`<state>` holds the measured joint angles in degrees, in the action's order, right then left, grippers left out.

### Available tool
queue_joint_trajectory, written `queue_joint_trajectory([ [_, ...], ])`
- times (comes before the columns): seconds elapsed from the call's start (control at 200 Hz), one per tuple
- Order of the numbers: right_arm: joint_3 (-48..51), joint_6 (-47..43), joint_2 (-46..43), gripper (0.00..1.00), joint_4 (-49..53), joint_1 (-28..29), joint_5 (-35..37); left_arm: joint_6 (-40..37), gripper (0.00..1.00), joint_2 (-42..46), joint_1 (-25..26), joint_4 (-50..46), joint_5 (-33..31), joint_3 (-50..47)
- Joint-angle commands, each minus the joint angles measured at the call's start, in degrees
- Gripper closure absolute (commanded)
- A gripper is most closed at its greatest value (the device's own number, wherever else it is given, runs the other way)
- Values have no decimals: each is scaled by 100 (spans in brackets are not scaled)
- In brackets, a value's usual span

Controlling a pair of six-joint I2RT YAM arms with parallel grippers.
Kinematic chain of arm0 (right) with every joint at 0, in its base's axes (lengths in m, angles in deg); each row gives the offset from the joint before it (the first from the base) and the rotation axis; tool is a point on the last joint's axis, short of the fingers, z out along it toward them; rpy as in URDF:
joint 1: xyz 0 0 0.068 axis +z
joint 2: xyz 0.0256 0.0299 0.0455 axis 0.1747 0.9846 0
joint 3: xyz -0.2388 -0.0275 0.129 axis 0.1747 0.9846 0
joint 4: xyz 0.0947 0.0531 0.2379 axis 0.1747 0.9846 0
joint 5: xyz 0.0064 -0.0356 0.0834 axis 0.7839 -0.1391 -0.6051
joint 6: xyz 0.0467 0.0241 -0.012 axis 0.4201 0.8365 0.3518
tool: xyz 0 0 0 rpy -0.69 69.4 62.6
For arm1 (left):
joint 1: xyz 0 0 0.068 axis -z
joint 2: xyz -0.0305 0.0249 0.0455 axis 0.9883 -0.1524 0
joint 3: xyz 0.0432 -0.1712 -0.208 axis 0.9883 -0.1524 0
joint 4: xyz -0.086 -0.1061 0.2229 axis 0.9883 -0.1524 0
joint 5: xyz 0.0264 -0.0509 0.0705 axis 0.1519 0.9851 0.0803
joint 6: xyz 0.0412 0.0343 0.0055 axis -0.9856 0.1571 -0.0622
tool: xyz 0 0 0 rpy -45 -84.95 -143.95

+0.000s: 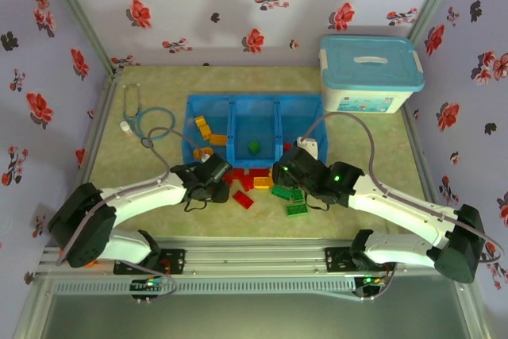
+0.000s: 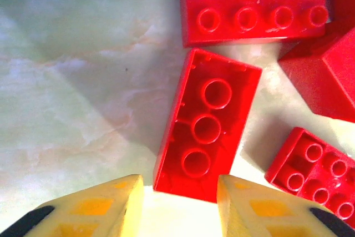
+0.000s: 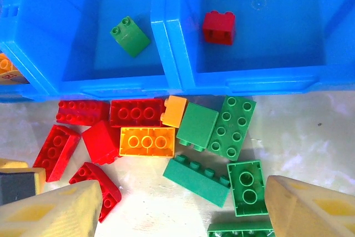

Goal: Sort the legos into containers by color
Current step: Pick up the lego from the middle-left of the table.

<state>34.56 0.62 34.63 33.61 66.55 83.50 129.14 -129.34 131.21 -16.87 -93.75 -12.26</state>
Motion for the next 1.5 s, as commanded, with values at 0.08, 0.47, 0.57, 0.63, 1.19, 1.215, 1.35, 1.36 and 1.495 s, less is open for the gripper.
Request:
queue_joint_trajectory([
  [0.08, 92, 124, 22, 23, -56, -46, 23, 119, 52, 171, 71, -187, -132, -36],
  [0.47, 191, 159, -128, 23, 11, -47, 58, -245, 44, -561, 102, 7, -40, 553],
  [0.57, 200, 155, -178, 23, 73, -44, 109, -289, 45, -796, 100, 28, -41, 656],
  [0.63, 217, 151, -203, 23, 89, -49, 128, -306, 46, -907, 98, 20, -42, 694],
  [1.19, 405, 221, -403, 23, 40, -47, 169, -254, 65, -12, 118, -728, -387, 764],
  [1.215, 419, 229, -417, 23, 41, -48, 180, -265, 65, 97, 118, -793, -413, 801],
  [1.35, 456, 357, -535, 23, 182, -45, 382, -366, 66, 459, 118, -1041, -412, 1206],
  [1.36, 455, 385, -554, 24, 228, -47, 424, -381, 66, 461, 118, -1060, -412, 1255],
  [1.495, 437, 986, -984, 24, 1100, -109, 1353, -599, 67, 379, 135, -973, -232, 1899],
])
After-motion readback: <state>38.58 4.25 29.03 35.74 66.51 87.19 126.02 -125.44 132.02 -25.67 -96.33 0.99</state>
